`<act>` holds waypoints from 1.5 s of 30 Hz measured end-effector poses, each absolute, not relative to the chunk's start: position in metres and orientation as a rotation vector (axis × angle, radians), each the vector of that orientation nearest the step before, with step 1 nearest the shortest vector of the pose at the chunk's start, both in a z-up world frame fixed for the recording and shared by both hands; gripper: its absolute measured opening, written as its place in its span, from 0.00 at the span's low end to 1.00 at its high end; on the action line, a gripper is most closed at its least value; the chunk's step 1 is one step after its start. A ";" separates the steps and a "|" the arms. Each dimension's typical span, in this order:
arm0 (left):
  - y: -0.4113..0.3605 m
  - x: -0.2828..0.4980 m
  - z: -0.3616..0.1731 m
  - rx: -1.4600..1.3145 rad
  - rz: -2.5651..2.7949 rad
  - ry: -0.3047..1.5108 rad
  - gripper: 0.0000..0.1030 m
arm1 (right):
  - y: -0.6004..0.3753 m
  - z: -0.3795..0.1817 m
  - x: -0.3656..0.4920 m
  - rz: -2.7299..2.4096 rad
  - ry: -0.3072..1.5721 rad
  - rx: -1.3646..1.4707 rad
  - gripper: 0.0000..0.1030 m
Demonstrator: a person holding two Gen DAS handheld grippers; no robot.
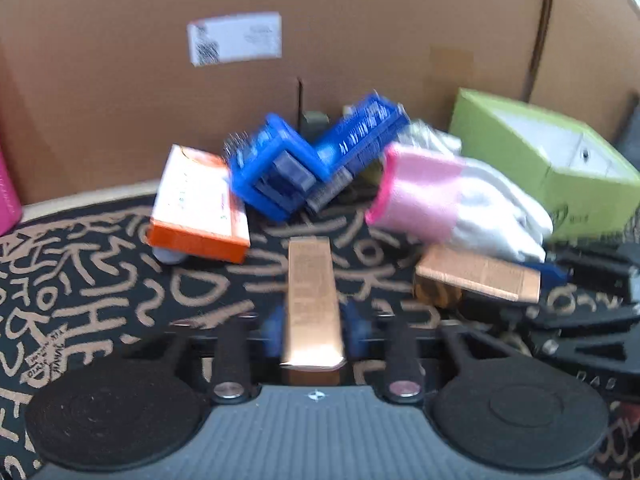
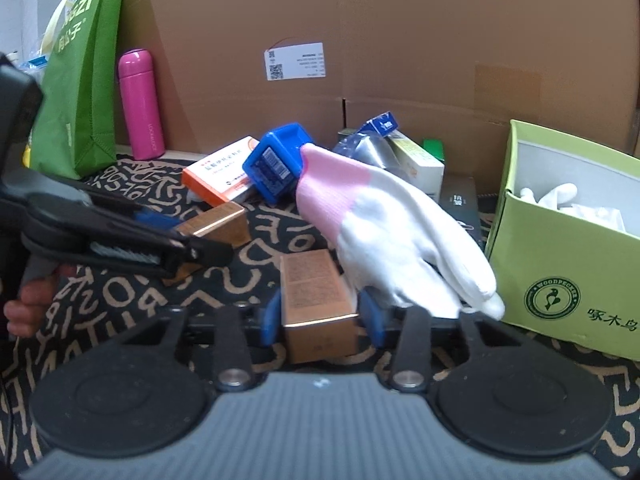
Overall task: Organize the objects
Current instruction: 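Carry both gold boxes over the shoe box and open both tools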
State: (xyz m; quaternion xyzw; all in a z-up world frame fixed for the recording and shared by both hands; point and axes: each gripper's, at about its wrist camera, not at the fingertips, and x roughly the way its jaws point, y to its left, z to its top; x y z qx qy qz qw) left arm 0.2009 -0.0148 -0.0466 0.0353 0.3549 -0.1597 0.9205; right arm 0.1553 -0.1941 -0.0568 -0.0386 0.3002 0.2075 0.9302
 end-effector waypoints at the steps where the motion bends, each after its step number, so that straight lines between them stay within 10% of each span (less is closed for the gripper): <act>1: -0.016 0.201 -0.047 0.079 -0.328 0.727 0.26 | -0.193 -0.056 0.154 0.426 0.610 -0.089 0.34; 21: -0.043 0.177 0.005 0.053 -0.357 0.624 0.24 | -0.227 -0.018 0.130 0.424 0.389 0.056 0.29; 45: -0.254 0.235 0.056 0.104 -0.596 0.576 0.24 | -0.390 -0.013 0.167 -0.113 0.215 0.134 0.29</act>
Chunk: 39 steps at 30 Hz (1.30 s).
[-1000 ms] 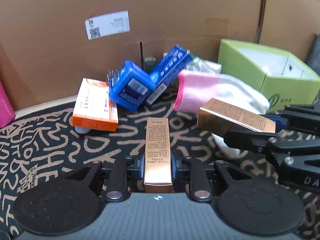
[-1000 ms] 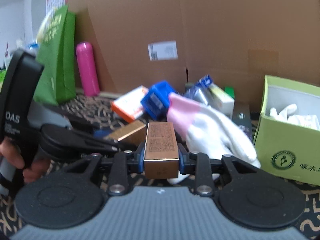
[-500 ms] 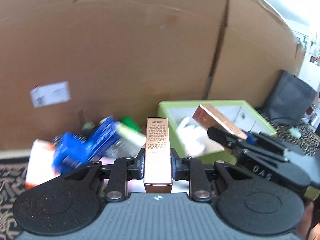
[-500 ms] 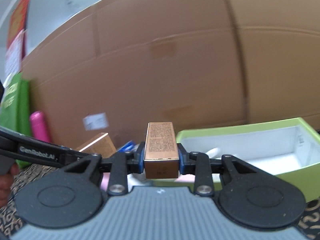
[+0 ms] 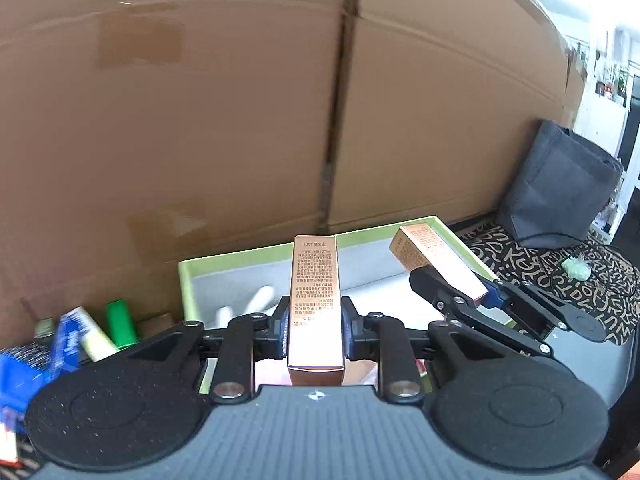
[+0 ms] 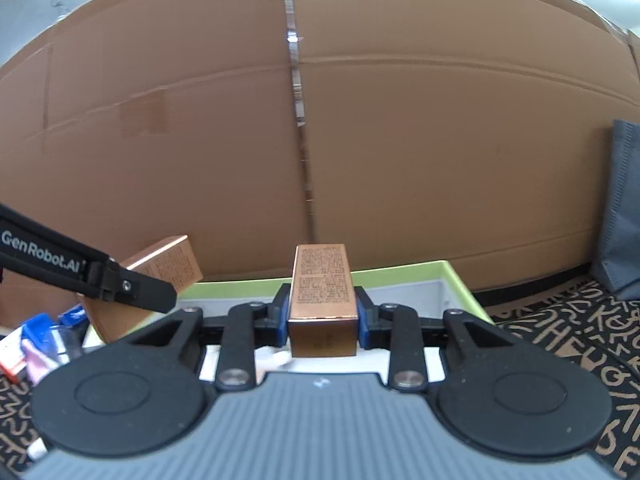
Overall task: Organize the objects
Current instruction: 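Carry both gold boxes over the shoe box and open both tools, then grasp the pink-and-white glove with left tool while right tool grasps clear plastic cup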
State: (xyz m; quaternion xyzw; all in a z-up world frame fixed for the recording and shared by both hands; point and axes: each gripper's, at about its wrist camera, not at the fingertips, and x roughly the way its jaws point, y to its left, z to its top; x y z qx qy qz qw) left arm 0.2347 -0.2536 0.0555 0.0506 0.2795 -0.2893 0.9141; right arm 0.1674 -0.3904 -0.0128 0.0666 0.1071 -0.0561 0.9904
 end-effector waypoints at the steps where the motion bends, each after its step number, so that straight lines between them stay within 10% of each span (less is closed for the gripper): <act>1: -0.261 0.238 0.053 0.112 -0.596 0.578 0.24 | -0.396 -0.015 0.168 -0.121 0.217 0.139 0.29; 5: -0.282 0.253 0.044 0.096 -0.607 0.582 0.25 | -0.412 -0.023 0.177 -0.141 0.217 0.186 0.30; 9: -0.280 0.256 0.038 0.041 -0.547 0.537 0.96 | -0.426 -0.024 0.163 -0.175 0.168 0.244 0.57; 24: -0.229 0.215 0.042 0.096 -0.509 0.419 0.97 | -0.413 -0.036 0.147 -0.188 0.093 0.293 0.91; 39: -0.079 0.189 0.015 -0.061 -0.297 0.431 0.97 | -0.306 -0.031 0.133 -0.016 0.063 0.140 1.00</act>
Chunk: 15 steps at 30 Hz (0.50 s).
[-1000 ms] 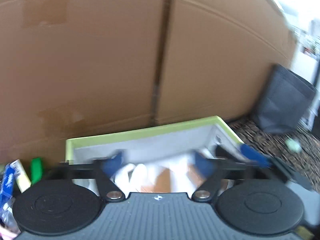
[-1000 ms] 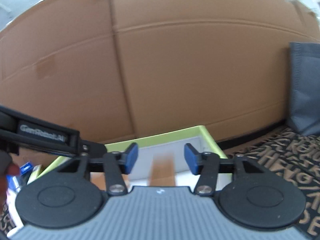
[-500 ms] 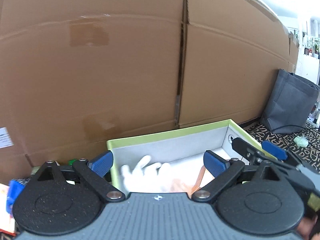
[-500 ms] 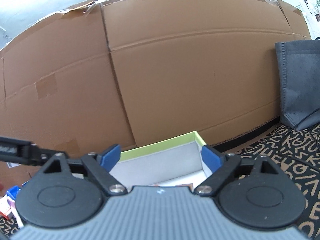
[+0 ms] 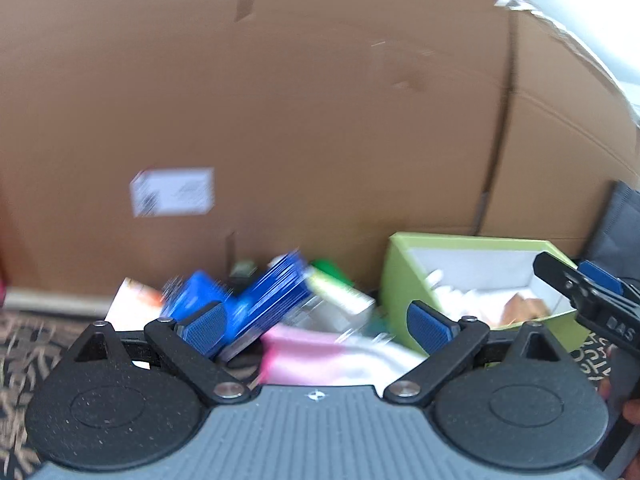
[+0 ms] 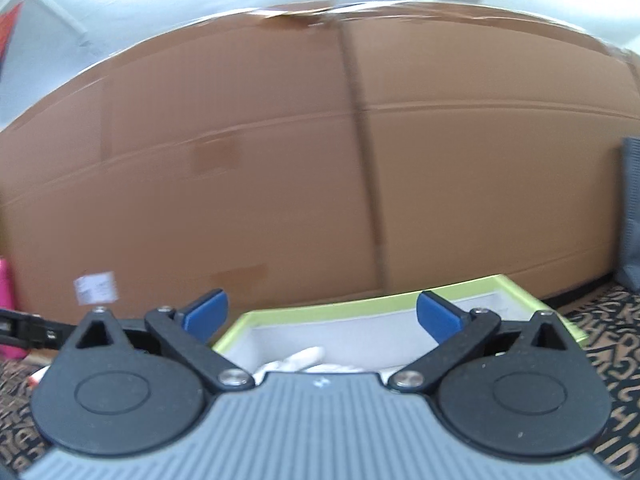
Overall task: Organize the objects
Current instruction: 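Grasp the pink-and-white glove with left tool while right tool grasps clear plastic cup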
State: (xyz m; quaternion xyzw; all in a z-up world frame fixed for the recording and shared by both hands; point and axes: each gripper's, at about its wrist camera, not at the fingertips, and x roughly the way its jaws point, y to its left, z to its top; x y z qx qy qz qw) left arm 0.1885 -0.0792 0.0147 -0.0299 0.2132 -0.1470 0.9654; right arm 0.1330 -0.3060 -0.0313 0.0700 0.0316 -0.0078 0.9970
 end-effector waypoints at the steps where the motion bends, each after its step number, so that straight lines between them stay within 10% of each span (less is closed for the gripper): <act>1: -0.070 0.189 0.010 -0.081 -0.283 0.449 0.97 | -0.299 -0.029 0.122 0.008 0.071 0.123 1.00; 7: -0.024 0.192 -0.018 -0.175 -0.172 0.491 0.97 | -0.237 -0.035 0.106 0.128 0.171 -0.075 0.97; 15: 0.014 0.186 -0.033 -0.184 -0.130 0.489 0.97 | -0.166 -0.055 0.122 0.195 0.323 -0.365 0.59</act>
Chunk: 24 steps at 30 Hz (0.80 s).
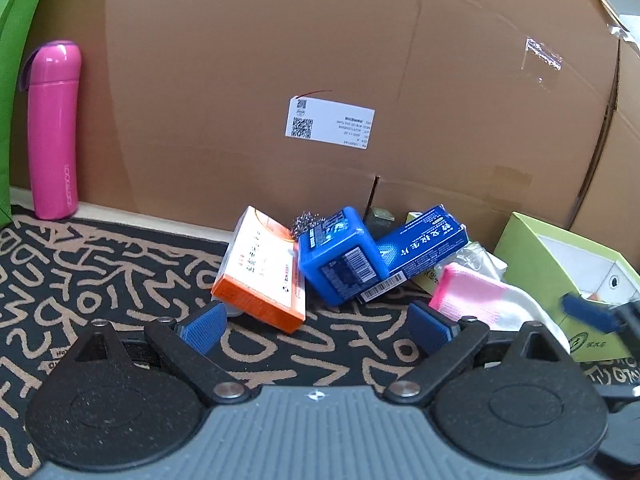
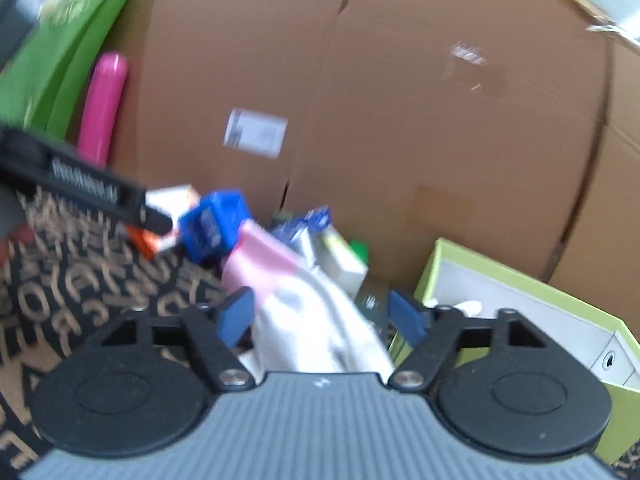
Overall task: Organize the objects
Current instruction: 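Grasp the pink-and-white glove with left tool while right tool grasps clear plastic cup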
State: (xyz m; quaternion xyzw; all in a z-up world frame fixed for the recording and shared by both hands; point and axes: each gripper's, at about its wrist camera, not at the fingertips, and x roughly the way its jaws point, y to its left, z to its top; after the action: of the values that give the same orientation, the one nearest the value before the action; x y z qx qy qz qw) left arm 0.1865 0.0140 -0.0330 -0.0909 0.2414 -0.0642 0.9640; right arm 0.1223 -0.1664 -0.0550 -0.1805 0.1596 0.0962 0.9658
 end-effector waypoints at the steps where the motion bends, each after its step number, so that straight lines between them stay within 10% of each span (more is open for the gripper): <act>1: 0.015 0.187 -0.034 -0.194 -0.141 0.495 0.97 | -0.162 -0.059 0.125 0.185 0.349 -0.396 0.58; 5: 0.014 0.189 -0.036 -0.212 -0.204 0.521 0.97 | -0.161 -0.074 0.143 0.181 0.458 -0.450 0.15; 9: 0.007 0.184 -0.036 -0.201 -0.276 0.519 0.97 | -0.162 -0.067 0.134 0.365 0.502 -0.290 0.11; 15: -0.002 0.182 -0.041 -0.191 -0.344 0.539 0.96 | -0.145 -0.066 0.127 0.542 0.519 -0.275 0.14; 17: -0.003 0.182 -0.044 -0.186 -0.347 0.542 0.94 | -0.148 -0.064 0.125 0.523 0.509 -0.288 0.34; 19: -0.003 0.184 -0.046 -0.194 -0.361 0.546 0.86 | -0.155 -0.061 0.124 0.497 0.494 -0.271 0.56; 24: -0.004 0.192 -0.052 -0.166 -0.406 0.588 0.36 | -0.182 -0.048 0.121 0.434 0.450 -0.180 0.57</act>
State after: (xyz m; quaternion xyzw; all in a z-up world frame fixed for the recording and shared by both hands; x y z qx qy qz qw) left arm 0.1916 -0.0042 -0.0524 -0.0810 0.2874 -0.1983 0.9335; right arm 0.1209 -0.1822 -0.0484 -0.0885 0.2213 0.2132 0.9475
